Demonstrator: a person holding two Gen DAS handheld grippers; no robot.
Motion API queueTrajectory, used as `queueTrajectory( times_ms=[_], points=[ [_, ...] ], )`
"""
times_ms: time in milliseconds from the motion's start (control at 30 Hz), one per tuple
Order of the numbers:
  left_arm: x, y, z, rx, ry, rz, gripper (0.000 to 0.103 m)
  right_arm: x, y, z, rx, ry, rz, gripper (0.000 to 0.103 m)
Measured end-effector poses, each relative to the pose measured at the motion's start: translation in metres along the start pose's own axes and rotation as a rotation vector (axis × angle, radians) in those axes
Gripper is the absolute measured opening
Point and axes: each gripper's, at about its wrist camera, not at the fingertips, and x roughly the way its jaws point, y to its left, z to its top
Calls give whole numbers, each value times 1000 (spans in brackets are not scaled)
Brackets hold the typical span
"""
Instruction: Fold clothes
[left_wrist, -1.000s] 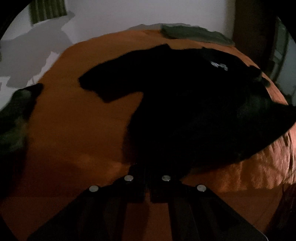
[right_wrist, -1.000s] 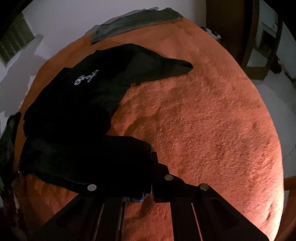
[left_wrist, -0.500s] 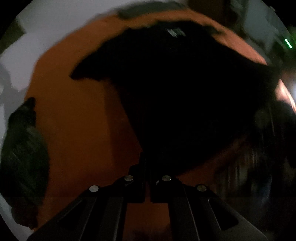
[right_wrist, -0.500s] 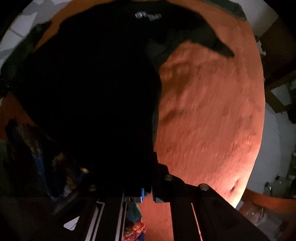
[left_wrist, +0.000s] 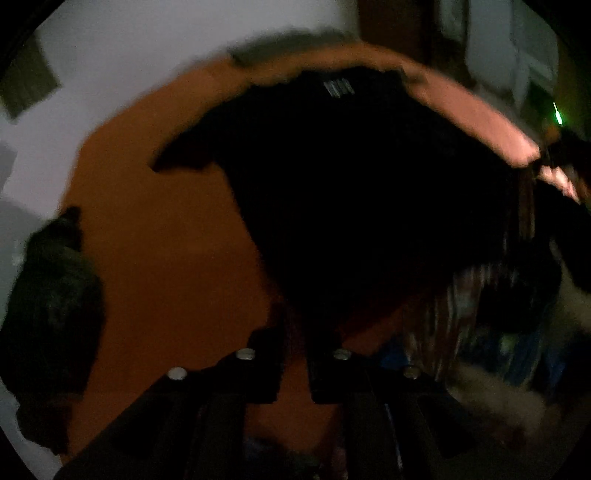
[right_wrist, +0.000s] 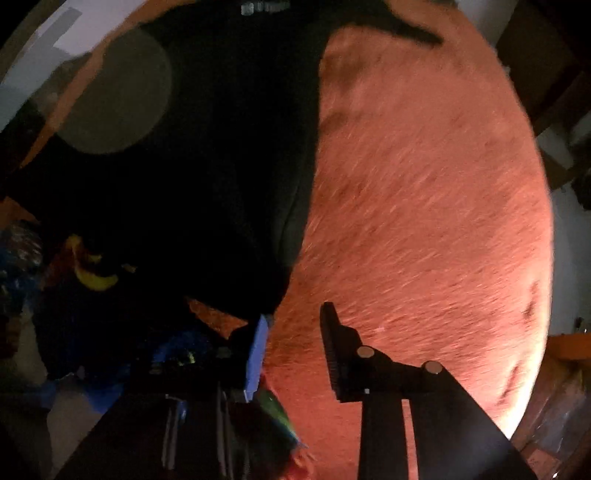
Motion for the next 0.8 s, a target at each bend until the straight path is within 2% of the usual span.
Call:
queueTrajectory(
  times_ms=[67,133,233,333,400,667,800],
  points=[
    [-12,13,9,-78,-38,22,39,-20,-6,7,24,-75,16,28],
    [-15,24,16,-145,-58,38,41,-35,-10,11,52,-144,39,28],
    [-9,23,17,-162,-23,43,41,-43,-2,6,57,-195,74,28],
    [5,18,19,-164,11,24,41,-37,8,4,25,-204,32,28],
    [22,25,23,-171,31,3,41,-32,12,6,48,-205,30,28],
    [60,-1,33,-217,84,-77,42,-12,23,30,115,-214,-58,29],
    [63,-2,33,-217,104,-71,42,-34,36,43,113,-255,-70,29]
  ],
)
